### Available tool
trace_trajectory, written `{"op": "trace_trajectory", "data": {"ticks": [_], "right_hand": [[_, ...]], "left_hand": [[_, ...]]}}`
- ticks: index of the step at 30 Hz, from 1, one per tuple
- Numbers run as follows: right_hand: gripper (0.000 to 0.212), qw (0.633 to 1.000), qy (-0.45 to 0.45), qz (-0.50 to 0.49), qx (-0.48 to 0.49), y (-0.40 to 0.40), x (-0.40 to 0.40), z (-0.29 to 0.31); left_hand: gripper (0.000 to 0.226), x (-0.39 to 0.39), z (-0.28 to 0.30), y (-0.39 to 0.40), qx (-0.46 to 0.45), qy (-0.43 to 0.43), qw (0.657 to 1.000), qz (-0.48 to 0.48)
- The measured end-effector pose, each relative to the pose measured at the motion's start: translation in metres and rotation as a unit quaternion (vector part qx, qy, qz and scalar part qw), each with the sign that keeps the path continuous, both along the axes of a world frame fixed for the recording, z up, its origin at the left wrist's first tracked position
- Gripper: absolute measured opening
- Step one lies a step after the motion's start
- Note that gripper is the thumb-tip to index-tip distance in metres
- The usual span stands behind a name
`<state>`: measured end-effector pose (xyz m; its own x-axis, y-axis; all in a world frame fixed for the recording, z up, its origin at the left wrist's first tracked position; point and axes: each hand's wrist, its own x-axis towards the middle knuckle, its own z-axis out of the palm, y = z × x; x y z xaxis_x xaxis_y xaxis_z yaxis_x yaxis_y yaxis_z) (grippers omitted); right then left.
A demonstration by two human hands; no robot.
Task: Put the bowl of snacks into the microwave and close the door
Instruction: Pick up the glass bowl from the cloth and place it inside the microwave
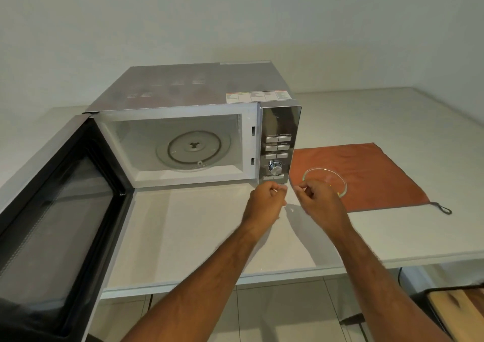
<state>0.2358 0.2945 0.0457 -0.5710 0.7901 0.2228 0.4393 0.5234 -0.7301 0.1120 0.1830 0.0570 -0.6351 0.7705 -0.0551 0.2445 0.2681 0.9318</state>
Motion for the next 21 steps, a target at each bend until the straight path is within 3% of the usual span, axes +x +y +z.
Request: {"op": "trace_trajectory", "data": {"ticks": [7, 14, 21], "right_hand": [[0.012, 0.995, -0.029, -0.082, 0.044, 0.031, 0.02, 0.008], [0.033, 0.981, -0.049, -0.186, 0.019, 0.063, 0.045, -0.006], [0.041, 0.975, -0.092, -0.198, -0.028, 0.069, 0.049, -0.018]], "left_hand": [[0.032, 0.01, 0.01, 0.045, -0.045, -0.008, 0.998, -0.045], [0.03, 0.015, 0.005, 0.073, -0.087, -0.003, 0.994, -0.068], [0.036, 0.021, -0.01, 0.087, -0.092, 0.0, 0.992, -0.082]]}}
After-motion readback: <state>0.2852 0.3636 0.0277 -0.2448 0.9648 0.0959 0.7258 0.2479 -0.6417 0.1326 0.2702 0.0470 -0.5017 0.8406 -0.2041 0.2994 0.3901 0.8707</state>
